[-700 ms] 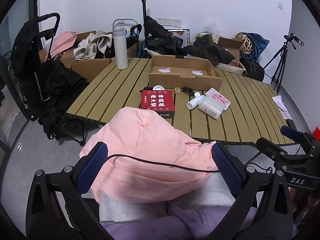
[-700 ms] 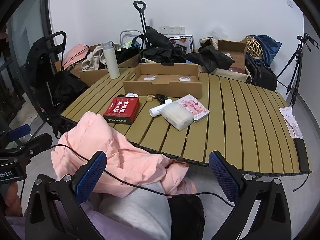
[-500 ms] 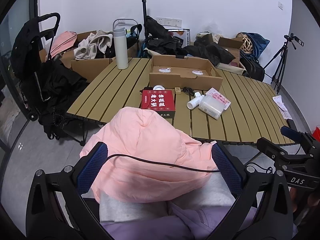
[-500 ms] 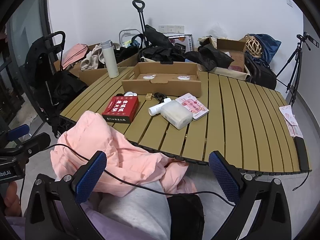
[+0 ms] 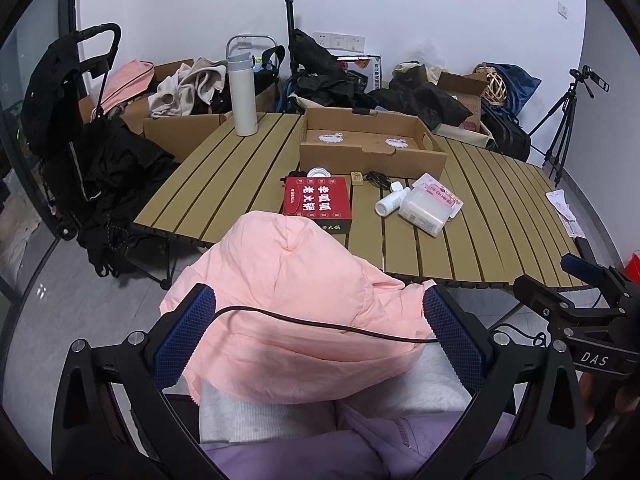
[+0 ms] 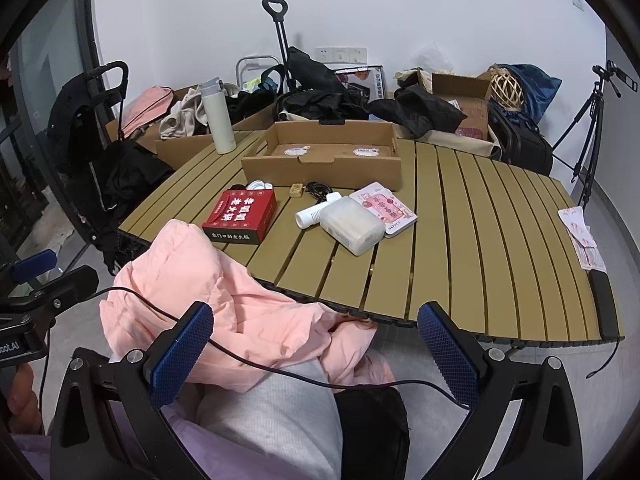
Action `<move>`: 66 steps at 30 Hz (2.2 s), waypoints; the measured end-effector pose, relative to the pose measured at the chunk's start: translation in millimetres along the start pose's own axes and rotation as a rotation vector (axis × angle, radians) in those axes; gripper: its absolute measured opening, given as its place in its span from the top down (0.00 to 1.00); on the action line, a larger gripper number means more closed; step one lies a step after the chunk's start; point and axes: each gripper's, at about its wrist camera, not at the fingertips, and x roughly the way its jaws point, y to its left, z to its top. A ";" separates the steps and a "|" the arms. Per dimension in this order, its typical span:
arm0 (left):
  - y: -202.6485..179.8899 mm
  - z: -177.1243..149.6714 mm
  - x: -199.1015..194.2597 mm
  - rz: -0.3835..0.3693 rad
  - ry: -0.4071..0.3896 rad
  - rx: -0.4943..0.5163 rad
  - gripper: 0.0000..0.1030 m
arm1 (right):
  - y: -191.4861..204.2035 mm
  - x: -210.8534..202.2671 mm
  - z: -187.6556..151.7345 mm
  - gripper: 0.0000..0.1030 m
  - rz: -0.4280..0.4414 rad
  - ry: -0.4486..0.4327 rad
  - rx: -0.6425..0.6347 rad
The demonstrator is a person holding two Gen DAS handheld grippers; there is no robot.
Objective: Organize objects
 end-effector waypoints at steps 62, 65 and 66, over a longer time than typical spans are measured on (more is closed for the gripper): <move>43.1 53.1 119.5 -0.066 0.104 -0.022 0.01 | 7.1 96.8 16.5 0.13 0.198 0.134 -0.030; 61.4 81.0 185.3 -0.120 0.218 -0.052 0.17 | 19.0 136.9 44.2 0.35 0.237 0.146 -0.036; 67.0 86.4 202.9 -0.129 0.249 -0.078 0.28 | 23.5 152.4 53.2 0.38 0.249 0.153 -0.034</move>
